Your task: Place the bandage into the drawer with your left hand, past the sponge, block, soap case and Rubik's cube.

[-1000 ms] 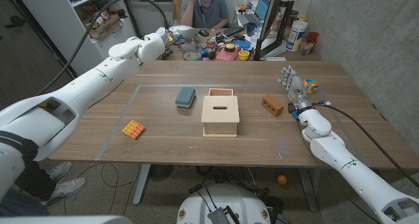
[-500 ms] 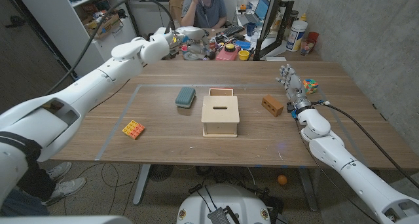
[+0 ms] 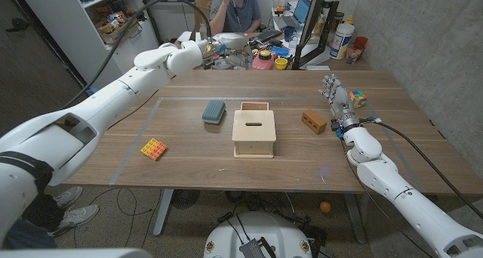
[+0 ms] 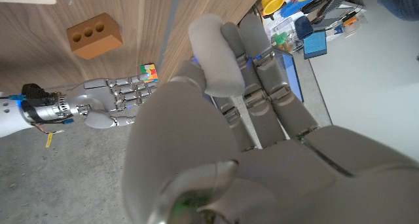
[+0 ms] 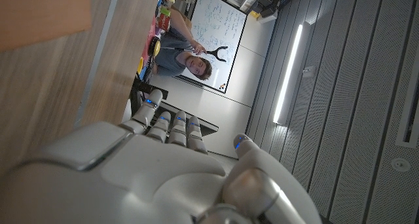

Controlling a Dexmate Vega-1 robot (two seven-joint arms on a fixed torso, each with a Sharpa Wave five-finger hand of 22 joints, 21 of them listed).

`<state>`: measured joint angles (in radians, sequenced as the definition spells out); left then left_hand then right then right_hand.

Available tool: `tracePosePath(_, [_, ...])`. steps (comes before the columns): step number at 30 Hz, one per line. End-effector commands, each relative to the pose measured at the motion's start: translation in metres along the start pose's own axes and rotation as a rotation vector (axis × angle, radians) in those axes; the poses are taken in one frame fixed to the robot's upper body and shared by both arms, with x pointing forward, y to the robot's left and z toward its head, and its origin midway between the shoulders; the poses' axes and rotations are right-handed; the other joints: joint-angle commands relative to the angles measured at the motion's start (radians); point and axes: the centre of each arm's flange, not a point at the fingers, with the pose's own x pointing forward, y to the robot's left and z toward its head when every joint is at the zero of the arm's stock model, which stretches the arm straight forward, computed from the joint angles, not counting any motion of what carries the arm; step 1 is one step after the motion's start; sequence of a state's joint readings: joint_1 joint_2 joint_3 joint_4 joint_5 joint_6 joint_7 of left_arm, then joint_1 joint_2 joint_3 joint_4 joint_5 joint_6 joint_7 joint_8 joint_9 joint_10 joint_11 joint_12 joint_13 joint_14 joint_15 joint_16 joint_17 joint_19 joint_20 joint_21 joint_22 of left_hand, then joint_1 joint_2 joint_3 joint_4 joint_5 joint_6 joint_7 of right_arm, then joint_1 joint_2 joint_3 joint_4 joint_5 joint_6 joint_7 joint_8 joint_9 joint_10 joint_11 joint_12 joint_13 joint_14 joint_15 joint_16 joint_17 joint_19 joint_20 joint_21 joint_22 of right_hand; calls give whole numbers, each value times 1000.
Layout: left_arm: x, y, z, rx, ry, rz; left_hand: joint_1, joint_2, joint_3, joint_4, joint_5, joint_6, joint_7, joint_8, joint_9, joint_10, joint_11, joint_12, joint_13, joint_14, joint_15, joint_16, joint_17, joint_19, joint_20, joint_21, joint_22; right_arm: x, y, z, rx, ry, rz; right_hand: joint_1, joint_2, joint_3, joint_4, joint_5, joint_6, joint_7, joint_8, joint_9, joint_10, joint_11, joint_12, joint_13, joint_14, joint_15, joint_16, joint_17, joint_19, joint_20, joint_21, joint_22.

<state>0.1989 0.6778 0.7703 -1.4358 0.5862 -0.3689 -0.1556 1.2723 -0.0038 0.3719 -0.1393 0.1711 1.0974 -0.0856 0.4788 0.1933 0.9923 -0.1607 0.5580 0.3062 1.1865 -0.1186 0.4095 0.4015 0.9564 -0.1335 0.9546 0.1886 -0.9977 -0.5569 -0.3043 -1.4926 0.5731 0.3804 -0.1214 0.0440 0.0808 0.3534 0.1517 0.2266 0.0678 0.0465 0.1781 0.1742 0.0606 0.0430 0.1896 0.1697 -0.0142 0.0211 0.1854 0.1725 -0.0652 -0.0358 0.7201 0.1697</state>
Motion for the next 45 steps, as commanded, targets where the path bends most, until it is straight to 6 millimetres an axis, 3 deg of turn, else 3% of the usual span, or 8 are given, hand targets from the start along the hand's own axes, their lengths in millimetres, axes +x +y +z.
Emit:
tracePosePath(1, [14,-3,44,-4,-162,-24,12,-9,-2,-7,6,55,37,10,6,58,-42,7,119,131,-116,1,7,1,-64,14,5,-12,-3,1,1,-6,-17,7,59,3,-7,2,2,-7,6,5,5,-4,3,4,0,-1,-3,1,8,-15,-5,5])
tracePosePath(16, [29,-16,63,-12,-240,-75,13,-14,-2,-8,6,65,36,12,5,61,-41,6,119,135,-116,2,10,1,-64,18,5,-21,-8,-1,3,-1,-37,6,61,0,-6,0,3,-9,7,5,3,-8,3,4,-2,-2,-2,2,8,-17,-12,5])
tracePosePath(17, [30,-17,64,-5,-239,-79,31,-28,36,30,74,47,42,74,86,42,-17,45,147,73,-116,75,72,-19,-53,10,88,-21,-9,-2,3,-1,-37,6,61,0,-6,0,3,-10,7,5,3,-8,3,4,-1,-2,-2,2,9,-17,-12,5])
tracePosePath(18, [31,-18,64,4,-239,-82,27,-42,42,28,54,55,39,67,71,47,-29,30,135,85,-115,69,72,-20,-59,20,82,-21,-9,-2,3,-1,-37,6,61,0,-6,-1,3,-10,7,5,3,-7,3,4,-2,-1,-2,2,9,-17,-12,5])
tracePosePath(23, [35,-29,62,6,-238,-117,26,-46,42,28,49,56,39,64,68,50,-32,28,134,87,-115,66,70,-20,-59,23,80,-20,-10,0,0,-3,-38,6,61,-1,-5,-1,3,-11,7,5,3,-7,3,4,-1,-2,-2,2,9,-17,-14,5])
tracePosePath(33, [35,-41,66,-2,-261,-153,25,-46,42,28,48,52,39,63,67,50,-33,28,133,86,-115,65,69,-20,-59,23,79,-22,-10,0,-4,-2,-46,4,59,-2,-4,-2,6,-11,8,5,5,-8,4,4,-1,-2,-3,2,11,-16,-17,5])
tracePosePath(45, [28,-58,67,-6,-262,-209,16,-30,48,35,19,27,32,29,40,53,-41,8,116,88,-116,28,47,-39,-62,34,55,-24,-9,-1,-2,-2,-49,4,59,-2,-3,-3,8,-11,8,5,7,-8,5,4,1,-2,-3,1,13,-16,-21,5])
